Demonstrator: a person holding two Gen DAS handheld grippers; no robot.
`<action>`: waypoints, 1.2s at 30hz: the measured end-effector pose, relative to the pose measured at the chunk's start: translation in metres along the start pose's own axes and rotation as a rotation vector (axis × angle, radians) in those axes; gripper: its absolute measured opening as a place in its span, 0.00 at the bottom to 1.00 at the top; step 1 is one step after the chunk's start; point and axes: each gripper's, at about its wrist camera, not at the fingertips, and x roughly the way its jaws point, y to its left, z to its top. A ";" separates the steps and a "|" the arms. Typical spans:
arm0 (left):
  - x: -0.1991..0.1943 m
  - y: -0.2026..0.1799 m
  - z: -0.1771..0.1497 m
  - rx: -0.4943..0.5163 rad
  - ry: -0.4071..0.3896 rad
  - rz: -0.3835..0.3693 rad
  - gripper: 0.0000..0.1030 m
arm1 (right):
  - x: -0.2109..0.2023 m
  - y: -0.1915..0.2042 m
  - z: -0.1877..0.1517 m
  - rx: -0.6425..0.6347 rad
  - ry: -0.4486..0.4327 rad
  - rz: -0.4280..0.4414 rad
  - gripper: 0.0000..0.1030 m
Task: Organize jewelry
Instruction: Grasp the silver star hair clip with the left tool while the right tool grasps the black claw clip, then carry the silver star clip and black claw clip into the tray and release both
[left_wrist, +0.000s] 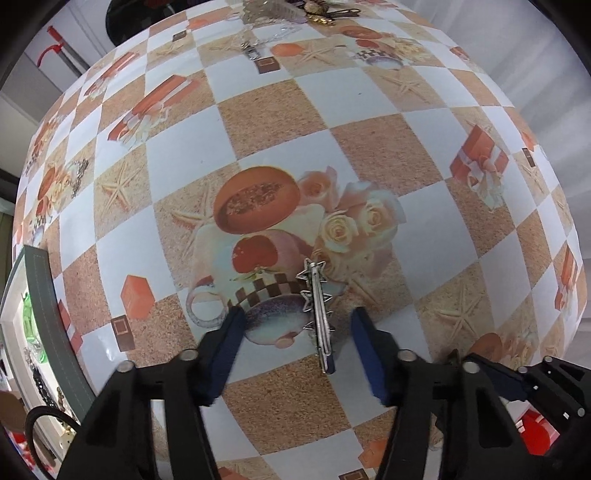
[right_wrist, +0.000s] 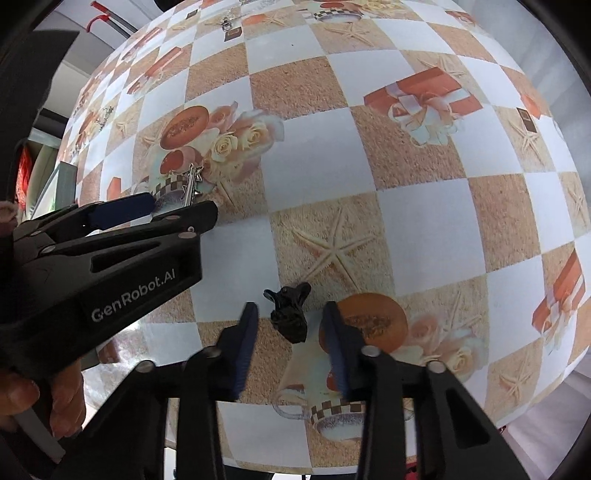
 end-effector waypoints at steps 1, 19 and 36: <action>-0.001 -0.001 0.001 0.001 0.000 -0.002 0.51 | 0.001 0.001 0.001 -0.001 0.002 0.000 0.26; -0.040 0.044 -0.015 -0.081 -0.037 -0.088 0.20 | -0.020 -0.019 0.007 0.056 0.018 0.075 0.18; -0.078 0.086 -0.055 -0.208 -0.105 -0.084 0.20 | -0.049 0.014 0.020 -0.008 0.006 0.101 0.18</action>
